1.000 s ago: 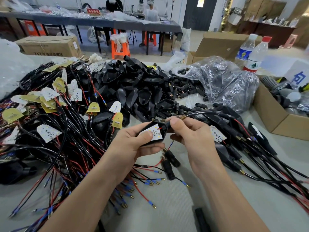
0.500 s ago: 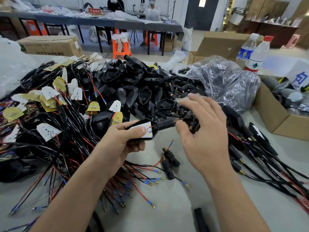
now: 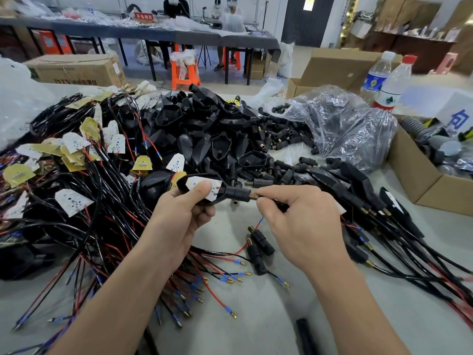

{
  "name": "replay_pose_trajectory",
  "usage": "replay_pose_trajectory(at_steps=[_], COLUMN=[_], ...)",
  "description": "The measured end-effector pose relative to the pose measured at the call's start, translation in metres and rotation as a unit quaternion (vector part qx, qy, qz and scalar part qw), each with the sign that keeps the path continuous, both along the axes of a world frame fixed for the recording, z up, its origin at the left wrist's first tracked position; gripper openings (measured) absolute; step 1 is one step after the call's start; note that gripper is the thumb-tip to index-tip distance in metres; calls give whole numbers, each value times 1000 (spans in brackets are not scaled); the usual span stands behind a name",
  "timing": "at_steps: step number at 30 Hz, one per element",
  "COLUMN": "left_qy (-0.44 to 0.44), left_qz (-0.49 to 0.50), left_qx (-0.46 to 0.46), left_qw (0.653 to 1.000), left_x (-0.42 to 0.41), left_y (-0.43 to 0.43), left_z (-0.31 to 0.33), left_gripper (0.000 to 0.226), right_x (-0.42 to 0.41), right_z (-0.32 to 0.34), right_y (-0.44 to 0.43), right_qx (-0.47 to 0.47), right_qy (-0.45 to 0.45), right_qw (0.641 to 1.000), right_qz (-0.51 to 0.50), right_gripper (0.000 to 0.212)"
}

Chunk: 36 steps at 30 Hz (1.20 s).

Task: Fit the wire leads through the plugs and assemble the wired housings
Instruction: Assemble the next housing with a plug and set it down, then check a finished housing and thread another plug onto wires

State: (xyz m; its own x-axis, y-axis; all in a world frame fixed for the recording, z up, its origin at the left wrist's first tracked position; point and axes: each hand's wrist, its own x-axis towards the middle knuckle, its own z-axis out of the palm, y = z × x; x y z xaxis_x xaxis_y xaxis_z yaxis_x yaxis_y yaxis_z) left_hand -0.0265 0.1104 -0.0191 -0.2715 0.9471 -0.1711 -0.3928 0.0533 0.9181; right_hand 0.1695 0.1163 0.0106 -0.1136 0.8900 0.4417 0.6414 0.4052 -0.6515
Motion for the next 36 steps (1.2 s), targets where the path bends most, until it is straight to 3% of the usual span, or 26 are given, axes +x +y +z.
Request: replay_pose_trajectory(at_steps=[5, 9, 11, 14, 20, 23, 25, 28, 32, 36], left_qy=[-18, -37, -21, 32, 146, 224, 344, 509, 628, 720], left_qz=[6, -7, -34, -34, -39, -35, -12, 24, 77, 145], left_qx=[3, 28, 40, 36, 36, 39, 67, 97, 96, 54], left_qw=[1000, 999, 998, 998, 988, 973, 937, 855, 768, 676], left_x=[2, 3, 6, 9, 14, 18, 20, 22, 21, 7], left_y=[0, -2, -4, -7, -9, -9, -10, -14, -18, -16], left_z=[0, 3, 4, 5, 4, -3, -9, -14, -16, -10], left_gripper=[10, 11, 29, 32, 25, 27, 27, 29, 32, 39], right_x=[-6, -6, 6, 44, 127, 134, 122, 80, 18, -16], right_z=[3, 12, 22, 32, -4, -28, -33, -33, -41, -46], right_y=[-6, -6, -1, 11, 32, 34, 32, 24, 12, 15], right_qx=[-23, 86, 134, 139, 13, -59, -32, 52, 84, 29], right_qy=[-80, -182, -163, -95, -29, -3, 0, -56, -125, -181], right_qw=[997, 978, 972, 969, 942, 942, 949, 962, 982, 983], right_qz=[1, -56, -106, -180, -333, -329, -313, -263, -110, 5], right_gripper=[15, 13, 11, 9, 17, 28, 38, 48, 44, 45])
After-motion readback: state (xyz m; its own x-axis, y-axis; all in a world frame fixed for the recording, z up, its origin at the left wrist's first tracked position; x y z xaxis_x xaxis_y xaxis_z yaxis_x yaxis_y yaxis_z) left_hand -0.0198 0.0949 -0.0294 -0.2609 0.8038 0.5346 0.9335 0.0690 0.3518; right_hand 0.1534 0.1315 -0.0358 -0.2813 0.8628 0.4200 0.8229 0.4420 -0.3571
